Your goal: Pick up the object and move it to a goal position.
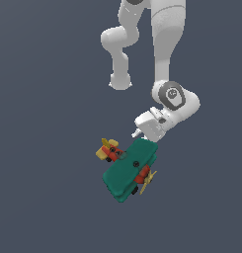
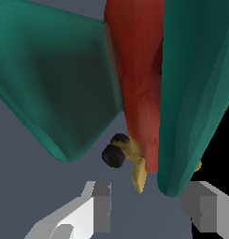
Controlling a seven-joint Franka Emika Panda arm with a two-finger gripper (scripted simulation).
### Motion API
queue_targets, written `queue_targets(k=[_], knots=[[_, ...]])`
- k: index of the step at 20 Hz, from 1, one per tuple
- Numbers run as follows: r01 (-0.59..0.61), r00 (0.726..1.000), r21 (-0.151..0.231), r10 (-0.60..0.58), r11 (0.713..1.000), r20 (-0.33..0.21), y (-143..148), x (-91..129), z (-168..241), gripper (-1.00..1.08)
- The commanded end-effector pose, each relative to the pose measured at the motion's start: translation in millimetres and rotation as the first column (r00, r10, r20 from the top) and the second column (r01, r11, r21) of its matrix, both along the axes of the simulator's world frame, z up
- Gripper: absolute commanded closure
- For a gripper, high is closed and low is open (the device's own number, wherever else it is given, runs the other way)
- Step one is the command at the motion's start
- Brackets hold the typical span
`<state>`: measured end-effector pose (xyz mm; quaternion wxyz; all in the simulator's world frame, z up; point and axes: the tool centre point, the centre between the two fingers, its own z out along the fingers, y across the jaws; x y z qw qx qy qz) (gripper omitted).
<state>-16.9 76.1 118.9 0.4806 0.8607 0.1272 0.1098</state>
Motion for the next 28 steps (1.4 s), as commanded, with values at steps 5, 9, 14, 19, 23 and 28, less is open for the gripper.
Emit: queue_targets(k=[5, 9, 14, 19, 23, 28], knots=[[-0.063, 0.996, -0.069, 0.068, 0.996, 0.066, 11, 9, 6, -0.20], [-0.103, 0.988, -0.110, 0.114, 0.989, 0.104, 18, 15, 11, -0.20], [-0.151, 0.973, -0.159, 0.175, 0.976, 0.150, 29, 22, 17, -0.20], [-0.190, 0.956, -0.197, 0.227, 0.962, 0.184, 39, 27, 22, -0.20], [-0.213, 0.945, -0.219, 0.258, 0.952, 0.203, 45, 30, 25, -0.20], [-0.230, 0.934, -0.236, 0.283, 0.944, 0.219, 50, 33, 28, -0.20]])
